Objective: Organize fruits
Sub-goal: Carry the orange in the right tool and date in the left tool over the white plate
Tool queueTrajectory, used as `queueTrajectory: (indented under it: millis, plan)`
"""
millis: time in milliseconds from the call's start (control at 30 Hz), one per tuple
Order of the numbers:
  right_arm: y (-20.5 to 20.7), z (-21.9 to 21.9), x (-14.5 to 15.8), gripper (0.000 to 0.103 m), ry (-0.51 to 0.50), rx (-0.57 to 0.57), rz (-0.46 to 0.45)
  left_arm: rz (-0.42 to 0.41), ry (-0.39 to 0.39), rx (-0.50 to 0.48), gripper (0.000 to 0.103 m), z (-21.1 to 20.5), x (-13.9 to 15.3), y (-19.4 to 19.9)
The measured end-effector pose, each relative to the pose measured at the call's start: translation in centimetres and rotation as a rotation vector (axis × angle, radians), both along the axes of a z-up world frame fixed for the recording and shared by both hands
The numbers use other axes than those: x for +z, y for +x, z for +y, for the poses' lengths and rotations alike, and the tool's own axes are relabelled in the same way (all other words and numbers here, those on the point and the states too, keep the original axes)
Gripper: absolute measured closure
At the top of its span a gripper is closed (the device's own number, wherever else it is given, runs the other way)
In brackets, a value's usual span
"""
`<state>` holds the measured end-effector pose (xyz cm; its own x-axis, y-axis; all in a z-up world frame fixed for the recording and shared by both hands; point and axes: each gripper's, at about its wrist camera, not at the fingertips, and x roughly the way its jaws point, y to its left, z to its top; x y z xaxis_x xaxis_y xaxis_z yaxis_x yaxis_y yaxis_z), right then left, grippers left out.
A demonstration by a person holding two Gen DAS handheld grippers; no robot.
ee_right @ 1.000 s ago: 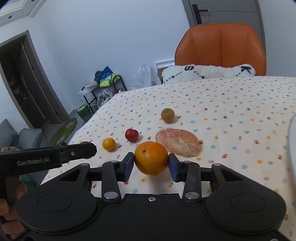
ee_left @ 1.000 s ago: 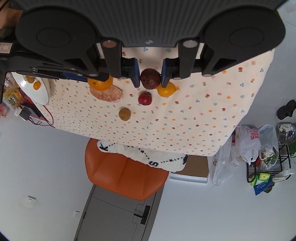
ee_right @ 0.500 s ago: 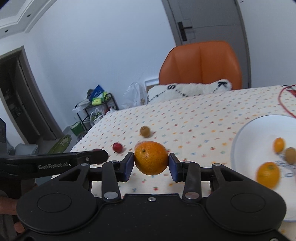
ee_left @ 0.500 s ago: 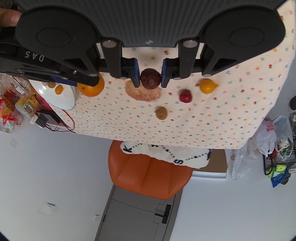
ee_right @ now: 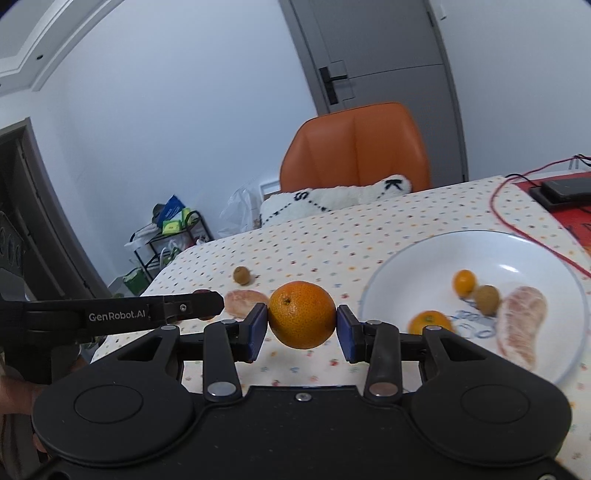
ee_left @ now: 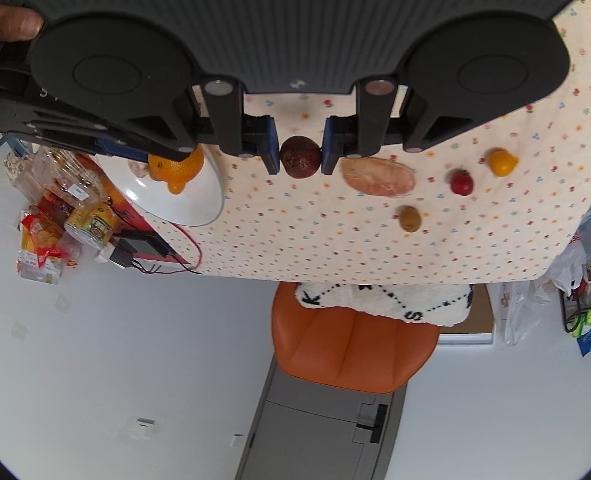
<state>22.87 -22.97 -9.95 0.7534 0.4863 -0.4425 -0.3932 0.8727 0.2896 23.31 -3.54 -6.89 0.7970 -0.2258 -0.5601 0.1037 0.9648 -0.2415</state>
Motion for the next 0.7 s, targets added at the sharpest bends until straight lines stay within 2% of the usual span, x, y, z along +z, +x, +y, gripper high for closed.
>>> queueTrajectory:
  millis: [700]
  plan:
    - [0.8,-7.7,-2.8,0.064,0.034,-0.179,0.041,0.012,0.022,-0.142,0.081,-7.3,-0.7,3.1]
